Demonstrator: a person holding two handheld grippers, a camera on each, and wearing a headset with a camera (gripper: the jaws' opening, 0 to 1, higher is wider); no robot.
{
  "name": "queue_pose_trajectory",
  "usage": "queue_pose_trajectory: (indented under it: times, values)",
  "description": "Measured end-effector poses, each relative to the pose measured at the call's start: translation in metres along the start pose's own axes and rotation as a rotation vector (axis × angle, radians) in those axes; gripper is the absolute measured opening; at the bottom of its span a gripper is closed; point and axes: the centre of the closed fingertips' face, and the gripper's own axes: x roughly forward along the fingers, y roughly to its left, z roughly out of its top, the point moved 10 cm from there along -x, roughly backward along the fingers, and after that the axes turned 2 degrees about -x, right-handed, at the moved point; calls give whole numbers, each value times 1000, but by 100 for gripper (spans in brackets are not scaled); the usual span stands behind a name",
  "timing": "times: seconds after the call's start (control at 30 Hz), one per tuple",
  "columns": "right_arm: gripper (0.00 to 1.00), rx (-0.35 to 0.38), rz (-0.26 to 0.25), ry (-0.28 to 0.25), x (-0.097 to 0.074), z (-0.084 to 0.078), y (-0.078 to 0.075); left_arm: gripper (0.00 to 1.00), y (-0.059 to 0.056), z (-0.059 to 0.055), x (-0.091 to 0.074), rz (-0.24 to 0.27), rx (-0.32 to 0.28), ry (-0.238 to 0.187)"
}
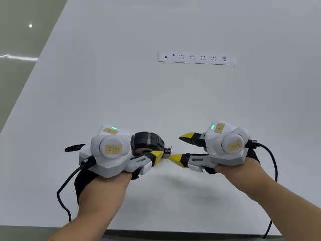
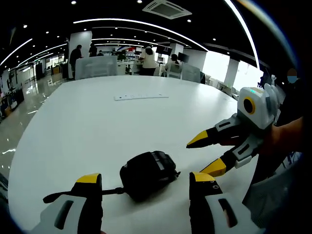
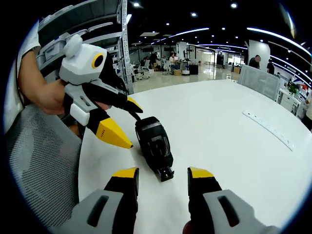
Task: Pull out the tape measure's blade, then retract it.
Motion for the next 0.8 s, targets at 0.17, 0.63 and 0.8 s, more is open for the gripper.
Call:
queue_pose_trajectory:
  times: [0.17, 0.63, 0.8]
  values:
    - [40, 12, -29, -15, -12, -1, 1, 71, 7, 0, -9, -13, 28, -6]
    - [50, 56, -92, -39, -47, -6, 5, 74, 22, -4, -34, -57, 101, -15]
    - [53, 66, -120, -44, -60, -10, 4, 75, 29, -10, -42, -58, 119, -9]
